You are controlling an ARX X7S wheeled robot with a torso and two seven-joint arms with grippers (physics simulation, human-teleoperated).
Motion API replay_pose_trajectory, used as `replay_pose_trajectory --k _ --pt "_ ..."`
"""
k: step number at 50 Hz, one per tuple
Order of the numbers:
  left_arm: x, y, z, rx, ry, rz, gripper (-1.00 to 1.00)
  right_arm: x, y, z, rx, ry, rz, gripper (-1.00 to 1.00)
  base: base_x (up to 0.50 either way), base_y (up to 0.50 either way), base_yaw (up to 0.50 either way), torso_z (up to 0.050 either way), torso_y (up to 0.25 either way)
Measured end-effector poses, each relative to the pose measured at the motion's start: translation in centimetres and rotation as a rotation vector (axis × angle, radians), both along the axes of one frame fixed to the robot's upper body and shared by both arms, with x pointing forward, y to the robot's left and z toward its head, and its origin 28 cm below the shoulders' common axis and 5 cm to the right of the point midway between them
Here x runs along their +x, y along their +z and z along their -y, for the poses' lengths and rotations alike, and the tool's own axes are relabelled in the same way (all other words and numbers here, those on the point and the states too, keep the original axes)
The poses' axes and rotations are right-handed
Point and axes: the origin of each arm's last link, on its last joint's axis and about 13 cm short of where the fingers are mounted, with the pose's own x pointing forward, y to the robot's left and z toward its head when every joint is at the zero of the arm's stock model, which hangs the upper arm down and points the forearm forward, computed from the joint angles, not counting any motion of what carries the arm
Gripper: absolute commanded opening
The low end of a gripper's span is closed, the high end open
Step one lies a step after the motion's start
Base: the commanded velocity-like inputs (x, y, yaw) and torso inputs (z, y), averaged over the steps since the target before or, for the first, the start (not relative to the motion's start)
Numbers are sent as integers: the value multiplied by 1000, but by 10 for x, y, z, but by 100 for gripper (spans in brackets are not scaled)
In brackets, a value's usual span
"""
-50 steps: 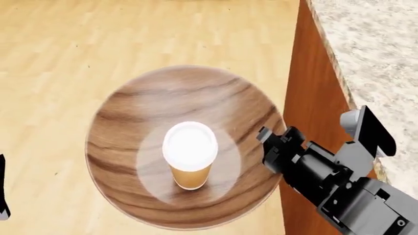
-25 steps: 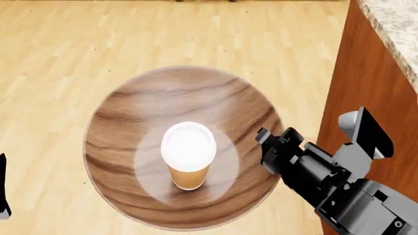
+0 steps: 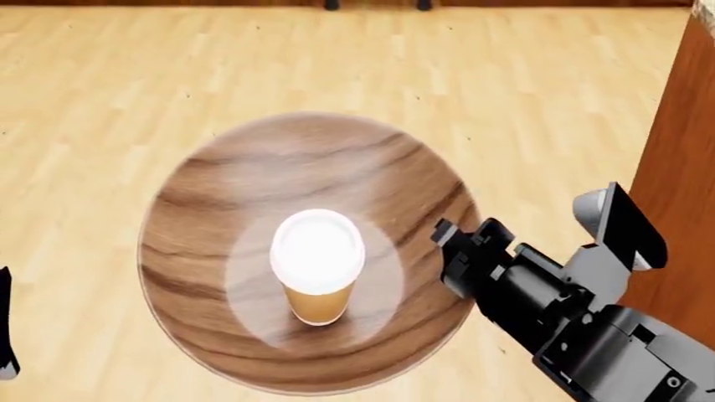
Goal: Place the cup inside the bowl on the dining table and move the bowl to any counter.
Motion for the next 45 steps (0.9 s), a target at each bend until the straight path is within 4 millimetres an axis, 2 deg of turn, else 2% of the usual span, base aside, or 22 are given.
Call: replay_pose_trajectory --k 16,45 --pt "1 0 1 2 0 -2 100 1 -1 -3 9 10 14 -100 490 157 0 0 2" --pt "0 -1 0 0 1 -2 100 3 -3 -6 9 26 17 -100 500 -41 0 0 1"
